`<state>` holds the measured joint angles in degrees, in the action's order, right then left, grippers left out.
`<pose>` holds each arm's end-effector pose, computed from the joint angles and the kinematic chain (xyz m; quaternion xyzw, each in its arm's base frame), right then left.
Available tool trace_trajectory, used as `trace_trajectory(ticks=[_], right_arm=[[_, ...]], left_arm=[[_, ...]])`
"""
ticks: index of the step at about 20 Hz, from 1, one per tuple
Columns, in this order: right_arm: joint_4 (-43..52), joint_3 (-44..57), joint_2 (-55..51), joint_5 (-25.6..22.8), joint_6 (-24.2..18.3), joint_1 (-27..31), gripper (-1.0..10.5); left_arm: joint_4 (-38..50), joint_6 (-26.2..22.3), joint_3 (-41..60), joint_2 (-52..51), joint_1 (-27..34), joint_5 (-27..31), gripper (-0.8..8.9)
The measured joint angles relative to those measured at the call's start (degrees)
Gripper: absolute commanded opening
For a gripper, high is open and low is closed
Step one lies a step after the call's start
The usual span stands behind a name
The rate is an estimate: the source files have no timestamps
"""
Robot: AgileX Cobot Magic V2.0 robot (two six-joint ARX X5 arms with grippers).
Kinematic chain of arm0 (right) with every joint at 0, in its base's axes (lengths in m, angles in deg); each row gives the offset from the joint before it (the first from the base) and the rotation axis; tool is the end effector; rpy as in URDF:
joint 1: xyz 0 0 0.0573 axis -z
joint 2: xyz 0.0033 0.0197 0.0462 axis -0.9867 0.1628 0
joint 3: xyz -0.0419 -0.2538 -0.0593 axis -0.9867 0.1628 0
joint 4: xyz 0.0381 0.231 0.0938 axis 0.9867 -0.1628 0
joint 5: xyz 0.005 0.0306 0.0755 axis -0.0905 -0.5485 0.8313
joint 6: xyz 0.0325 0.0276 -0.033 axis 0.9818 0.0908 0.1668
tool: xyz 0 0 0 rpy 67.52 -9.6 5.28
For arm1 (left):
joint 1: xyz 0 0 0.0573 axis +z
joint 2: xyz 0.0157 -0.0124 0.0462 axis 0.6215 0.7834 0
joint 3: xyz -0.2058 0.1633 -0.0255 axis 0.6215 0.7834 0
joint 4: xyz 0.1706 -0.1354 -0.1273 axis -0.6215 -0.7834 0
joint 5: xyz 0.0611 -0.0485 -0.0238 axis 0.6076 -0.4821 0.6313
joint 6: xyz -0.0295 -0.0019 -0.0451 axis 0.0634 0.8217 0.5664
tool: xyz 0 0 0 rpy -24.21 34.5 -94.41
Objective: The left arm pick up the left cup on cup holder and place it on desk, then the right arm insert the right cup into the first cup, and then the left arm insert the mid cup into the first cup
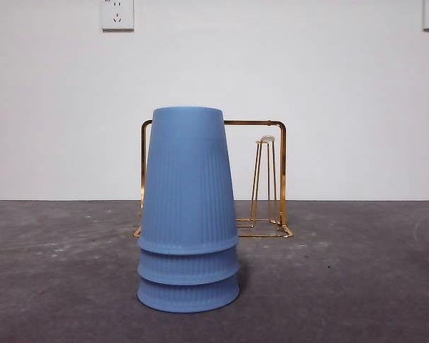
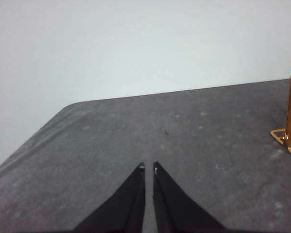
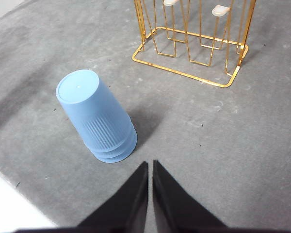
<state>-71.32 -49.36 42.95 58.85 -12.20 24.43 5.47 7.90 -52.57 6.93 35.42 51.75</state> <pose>0.0588 0.0756 0.3052 0.0266 0.2846 0.2989 0.9105 0.0959 -0.0007 0.1770 0.0685 0.0012 0.0494 0.9964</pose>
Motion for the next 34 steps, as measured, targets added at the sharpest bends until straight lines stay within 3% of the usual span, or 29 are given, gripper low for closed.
trace_trajectory(ticks=[9,25,28,34], right_arm=[[0.0,0.0,0.0,0.0,0.0,0.0,0.1],[0.0,0.0,0.0,-1.2,-0.7,0.5,0.1],[5.3,1.8,-1.6,-6.8,-3.1,8.4,0.1],[26.0,17.6,-8.8,-7.0,-3.6,34.3,0.1]], left_arm=[[-8.6,3.7,1.1,-1.1,0.0,0.0,0.21],[-8.7,5.8,1.1,-1.1,0.0,0.0,0.21],[-8.7,5.8,1.1,-1.1,0.0,0.0,0.20],[-8.7,5.8,1.1,-1.1,0.0,0.0,0.21]])
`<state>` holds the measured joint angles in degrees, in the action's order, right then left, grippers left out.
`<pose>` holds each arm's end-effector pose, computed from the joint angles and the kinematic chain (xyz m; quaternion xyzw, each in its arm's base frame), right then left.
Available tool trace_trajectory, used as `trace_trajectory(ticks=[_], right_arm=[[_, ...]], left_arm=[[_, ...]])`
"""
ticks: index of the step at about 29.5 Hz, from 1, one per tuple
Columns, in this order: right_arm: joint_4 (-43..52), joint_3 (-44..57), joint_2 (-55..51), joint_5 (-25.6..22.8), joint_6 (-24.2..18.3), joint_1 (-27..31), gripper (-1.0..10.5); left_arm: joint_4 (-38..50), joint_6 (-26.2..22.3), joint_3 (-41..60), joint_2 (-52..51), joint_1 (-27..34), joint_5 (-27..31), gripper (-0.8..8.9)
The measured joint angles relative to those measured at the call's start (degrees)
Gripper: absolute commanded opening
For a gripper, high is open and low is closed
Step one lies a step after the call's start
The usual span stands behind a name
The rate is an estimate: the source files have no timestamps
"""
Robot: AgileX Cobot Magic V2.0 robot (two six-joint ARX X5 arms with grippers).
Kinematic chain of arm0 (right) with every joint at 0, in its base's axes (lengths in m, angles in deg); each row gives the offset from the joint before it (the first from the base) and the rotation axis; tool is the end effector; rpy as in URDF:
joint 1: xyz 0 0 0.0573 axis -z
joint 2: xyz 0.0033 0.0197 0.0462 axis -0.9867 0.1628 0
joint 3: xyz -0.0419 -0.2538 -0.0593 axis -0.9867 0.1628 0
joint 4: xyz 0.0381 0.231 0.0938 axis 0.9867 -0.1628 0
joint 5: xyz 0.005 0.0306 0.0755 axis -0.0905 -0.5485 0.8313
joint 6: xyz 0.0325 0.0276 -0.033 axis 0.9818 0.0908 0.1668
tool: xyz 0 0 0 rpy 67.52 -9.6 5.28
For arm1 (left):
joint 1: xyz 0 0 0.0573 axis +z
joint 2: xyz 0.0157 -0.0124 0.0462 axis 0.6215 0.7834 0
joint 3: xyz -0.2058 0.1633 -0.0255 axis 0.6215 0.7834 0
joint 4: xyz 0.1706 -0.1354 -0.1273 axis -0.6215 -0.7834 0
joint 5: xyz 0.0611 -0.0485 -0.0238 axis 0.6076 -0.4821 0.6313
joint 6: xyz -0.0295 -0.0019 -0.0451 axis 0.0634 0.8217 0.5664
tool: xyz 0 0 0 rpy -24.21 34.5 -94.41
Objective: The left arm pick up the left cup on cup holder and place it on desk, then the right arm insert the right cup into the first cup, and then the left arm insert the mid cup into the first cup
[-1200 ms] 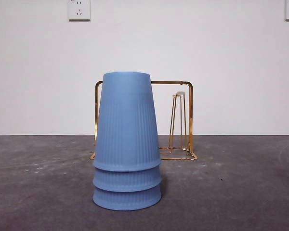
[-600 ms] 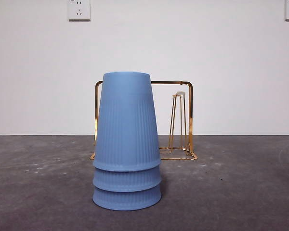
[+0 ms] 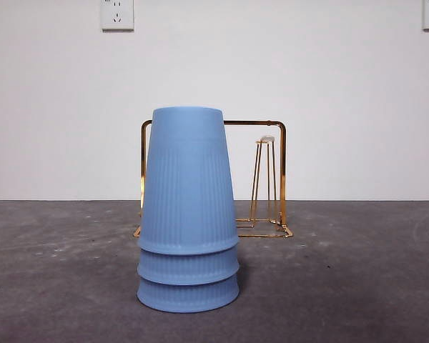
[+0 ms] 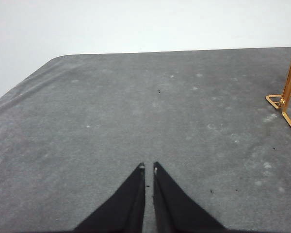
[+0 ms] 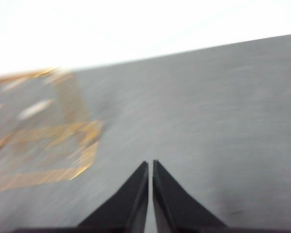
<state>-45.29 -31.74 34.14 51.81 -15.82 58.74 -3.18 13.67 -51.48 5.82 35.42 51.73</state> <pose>0.1000 0.0292 0.2599 0.1218 0.1130 -0.0089 0.9861 0.0948 -0.0007 0.1575 0.0259 0.0735 0.0477 0.9958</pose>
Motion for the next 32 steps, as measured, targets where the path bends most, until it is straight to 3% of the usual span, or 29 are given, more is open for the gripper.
trace_trajectory(ticks=[4,11,19,32], right_arm=[[7.8,8.4,-6.0,0.1,-1.4,9.7,0.1],[10.2,15.0,-13.8,4.2,-6.1,16.4,0.1],[12.8,20.6,-17.8,13.0,-13.2,17.6,0.1],[10.1,25.9,-20.8,15.6,-14.2,17.6,0.1]], left_arm=[[0.0,0.0,0.0,0.0,0.0,0.0,0.21],[0.0,0.0,0.0,0.0,0.0,0.0,0.20],[0.0,0.0,0.0,0.0,0.0,0.0,0.21],[0.0,0.0,0.0,0.0,0.0,0.0,0.21]])
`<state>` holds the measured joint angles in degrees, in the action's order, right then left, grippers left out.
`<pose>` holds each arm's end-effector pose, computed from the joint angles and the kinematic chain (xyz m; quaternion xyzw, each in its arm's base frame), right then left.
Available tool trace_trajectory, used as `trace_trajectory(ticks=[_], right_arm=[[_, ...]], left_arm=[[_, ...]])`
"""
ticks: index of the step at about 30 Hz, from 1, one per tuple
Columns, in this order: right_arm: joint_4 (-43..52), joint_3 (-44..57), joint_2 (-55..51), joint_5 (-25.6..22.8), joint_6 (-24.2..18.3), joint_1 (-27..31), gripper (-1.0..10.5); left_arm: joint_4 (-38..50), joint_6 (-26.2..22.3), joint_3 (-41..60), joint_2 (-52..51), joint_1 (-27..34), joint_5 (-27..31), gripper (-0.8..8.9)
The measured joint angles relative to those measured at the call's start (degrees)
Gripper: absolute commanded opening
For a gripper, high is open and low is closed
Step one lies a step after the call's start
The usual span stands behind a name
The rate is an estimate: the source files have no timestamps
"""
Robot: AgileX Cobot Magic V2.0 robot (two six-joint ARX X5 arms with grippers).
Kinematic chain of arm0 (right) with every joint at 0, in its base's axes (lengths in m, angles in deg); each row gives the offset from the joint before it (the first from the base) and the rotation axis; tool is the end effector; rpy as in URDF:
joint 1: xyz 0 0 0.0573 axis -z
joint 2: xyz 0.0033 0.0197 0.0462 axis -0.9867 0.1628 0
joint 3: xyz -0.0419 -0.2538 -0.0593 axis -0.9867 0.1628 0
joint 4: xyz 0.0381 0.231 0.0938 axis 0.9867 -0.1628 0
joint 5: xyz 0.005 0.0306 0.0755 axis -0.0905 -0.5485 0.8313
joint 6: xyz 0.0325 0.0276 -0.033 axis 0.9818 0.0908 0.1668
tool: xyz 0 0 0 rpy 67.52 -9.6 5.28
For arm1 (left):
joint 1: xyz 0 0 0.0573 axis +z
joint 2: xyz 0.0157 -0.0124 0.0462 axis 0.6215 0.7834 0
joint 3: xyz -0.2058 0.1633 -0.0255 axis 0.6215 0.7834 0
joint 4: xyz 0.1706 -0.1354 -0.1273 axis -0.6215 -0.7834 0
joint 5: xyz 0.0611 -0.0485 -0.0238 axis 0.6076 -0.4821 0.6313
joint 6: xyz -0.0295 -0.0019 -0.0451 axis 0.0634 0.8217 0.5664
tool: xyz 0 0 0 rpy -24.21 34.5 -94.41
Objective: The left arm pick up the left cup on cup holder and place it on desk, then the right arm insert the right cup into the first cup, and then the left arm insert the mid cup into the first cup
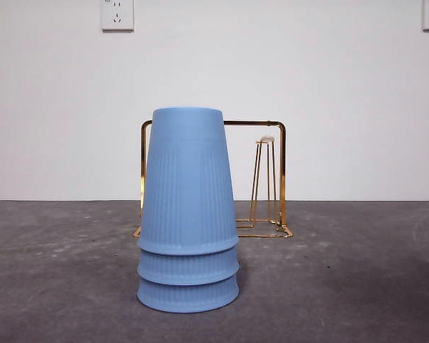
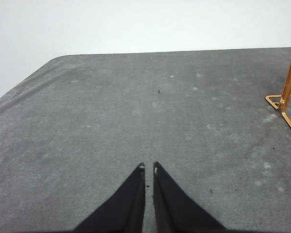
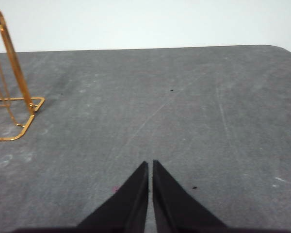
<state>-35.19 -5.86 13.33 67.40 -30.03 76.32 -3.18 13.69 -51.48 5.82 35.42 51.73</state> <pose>0.0956 0.0047 0.1528 0.0367 0.0768 -0.0106 0.9963 0.0948 -0.0007 0.1575 0.0257 0.0735 0.0477 0.9958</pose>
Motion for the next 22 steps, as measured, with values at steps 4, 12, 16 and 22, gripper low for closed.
trace_trajectory(ticks=[4,12,16,22], right_arm=[[0.0,0.0,0.0,0.7,0.6,0.0,0.1],[0.3,0.0,0.0,0.7,1.4,0.0,0.1],[0.3,0.0,0.0,0.7,1.4,0.0,0.1],[0.3,0.0,0.0,0.7,1.4,0.0,0.1]], left_arm=[[0.0,0.0,0.0,0.0,0.0,0.0,0.20],[0.0,0.0,0.0,0.0,0.0,0.0,0.21],[0.0,0.0,0.0,0.0,0.0,0.0,0.20],[0.0,0.0,0.0,0.0,0.0,0.0,0.21]])
